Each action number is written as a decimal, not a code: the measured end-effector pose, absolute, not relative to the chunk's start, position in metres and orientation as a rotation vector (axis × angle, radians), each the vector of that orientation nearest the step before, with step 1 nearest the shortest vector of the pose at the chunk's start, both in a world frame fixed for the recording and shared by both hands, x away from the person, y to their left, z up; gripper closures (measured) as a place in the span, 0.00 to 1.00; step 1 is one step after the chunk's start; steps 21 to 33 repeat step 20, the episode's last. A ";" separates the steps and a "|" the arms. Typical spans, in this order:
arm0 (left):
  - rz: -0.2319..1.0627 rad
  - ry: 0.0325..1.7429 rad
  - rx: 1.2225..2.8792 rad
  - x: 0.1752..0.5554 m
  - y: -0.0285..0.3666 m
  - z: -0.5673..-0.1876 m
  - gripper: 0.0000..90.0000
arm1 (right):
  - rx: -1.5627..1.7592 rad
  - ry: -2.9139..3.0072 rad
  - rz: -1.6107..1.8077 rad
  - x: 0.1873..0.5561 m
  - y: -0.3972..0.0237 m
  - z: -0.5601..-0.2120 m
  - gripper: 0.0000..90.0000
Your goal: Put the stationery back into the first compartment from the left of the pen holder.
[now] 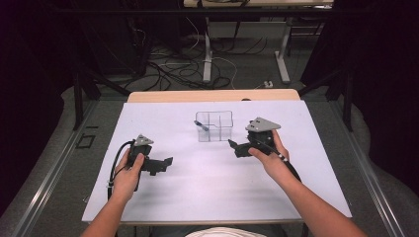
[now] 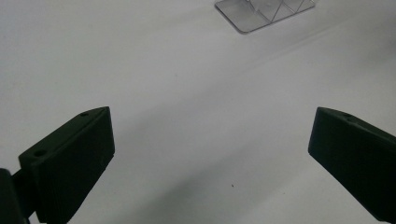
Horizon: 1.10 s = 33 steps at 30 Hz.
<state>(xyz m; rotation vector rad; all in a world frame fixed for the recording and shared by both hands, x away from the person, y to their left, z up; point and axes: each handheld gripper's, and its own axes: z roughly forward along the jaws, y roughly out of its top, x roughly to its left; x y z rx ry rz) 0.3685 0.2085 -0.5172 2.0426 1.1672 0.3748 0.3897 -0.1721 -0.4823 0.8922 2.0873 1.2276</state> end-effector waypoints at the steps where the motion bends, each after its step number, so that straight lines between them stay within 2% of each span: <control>1: 0.374 1.168 2.042 0.368 0.209 -0.517 0.01 | 0.900 2.083 1.228 0.388 -0.175 -0.483 0.00; 11: 0.380 1.175 2.025 0.369 0.211 -0.516 0.01 | 0.989 2.062 1.160 0.371 -0.207 -0.496 0.00; 20: 0.384 1.206 2.008 0.370 0.213 -0.518 0.01 | 1.090 2.016 1.133 0.371 -0.229 -0.511 0.00; 33: 0.384 1.206 2.008 0.370 0.213 -0.518 0.01 | 1.090 2.016 1.133 0.371 -0.229 -0.511 0.00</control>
